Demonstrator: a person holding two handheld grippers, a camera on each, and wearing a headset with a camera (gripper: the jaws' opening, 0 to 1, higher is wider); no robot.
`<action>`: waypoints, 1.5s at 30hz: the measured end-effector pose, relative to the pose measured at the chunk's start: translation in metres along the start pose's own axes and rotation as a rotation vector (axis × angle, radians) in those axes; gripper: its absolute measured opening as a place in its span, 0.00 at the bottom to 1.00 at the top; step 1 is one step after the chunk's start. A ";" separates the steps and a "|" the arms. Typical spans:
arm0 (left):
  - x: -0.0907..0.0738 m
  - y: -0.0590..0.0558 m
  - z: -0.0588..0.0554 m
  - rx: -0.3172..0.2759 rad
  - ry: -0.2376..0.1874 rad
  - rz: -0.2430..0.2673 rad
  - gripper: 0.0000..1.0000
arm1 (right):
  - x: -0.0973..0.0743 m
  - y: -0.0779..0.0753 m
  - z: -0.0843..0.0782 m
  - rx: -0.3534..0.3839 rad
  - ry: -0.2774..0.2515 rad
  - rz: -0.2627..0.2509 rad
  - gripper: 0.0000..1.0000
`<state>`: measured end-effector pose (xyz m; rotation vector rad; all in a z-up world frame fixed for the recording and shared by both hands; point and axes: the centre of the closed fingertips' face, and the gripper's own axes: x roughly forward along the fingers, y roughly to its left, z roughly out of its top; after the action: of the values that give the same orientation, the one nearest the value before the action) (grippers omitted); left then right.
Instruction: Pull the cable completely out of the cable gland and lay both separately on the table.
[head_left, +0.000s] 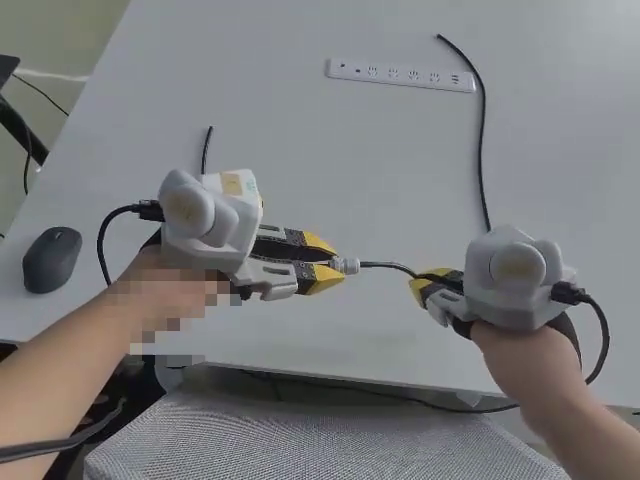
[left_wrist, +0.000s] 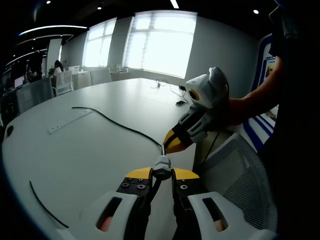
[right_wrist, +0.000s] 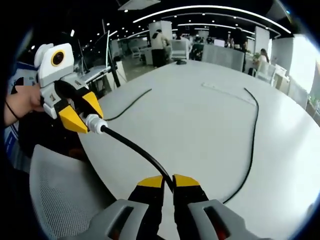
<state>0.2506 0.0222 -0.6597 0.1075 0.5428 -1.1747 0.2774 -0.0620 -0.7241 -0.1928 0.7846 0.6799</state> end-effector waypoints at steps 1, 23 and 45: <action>0.000 0.001 0.000 0.000 -0.001 0.004 0.15 | -0.001 0.000 0.000 -0.004 -0.003 0.000 0.01; -0.012 0.003 0.008 -0.004 0.000 0.034 0.15 | -0.039 0.050 0.059 -0.476 -0.094 0.004 0.14; -0.009 0.005 0.011 -0.010 0.000 0.018 0.15 | -0.011 0.069 0.066 -0.668 -0.072 -0.001 0.03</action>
<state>0.2564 0.0279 -0.6470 0.1041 0.5469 -1.1549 0.2675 0.0125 -0.6639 -0.7695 0.4651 0.9268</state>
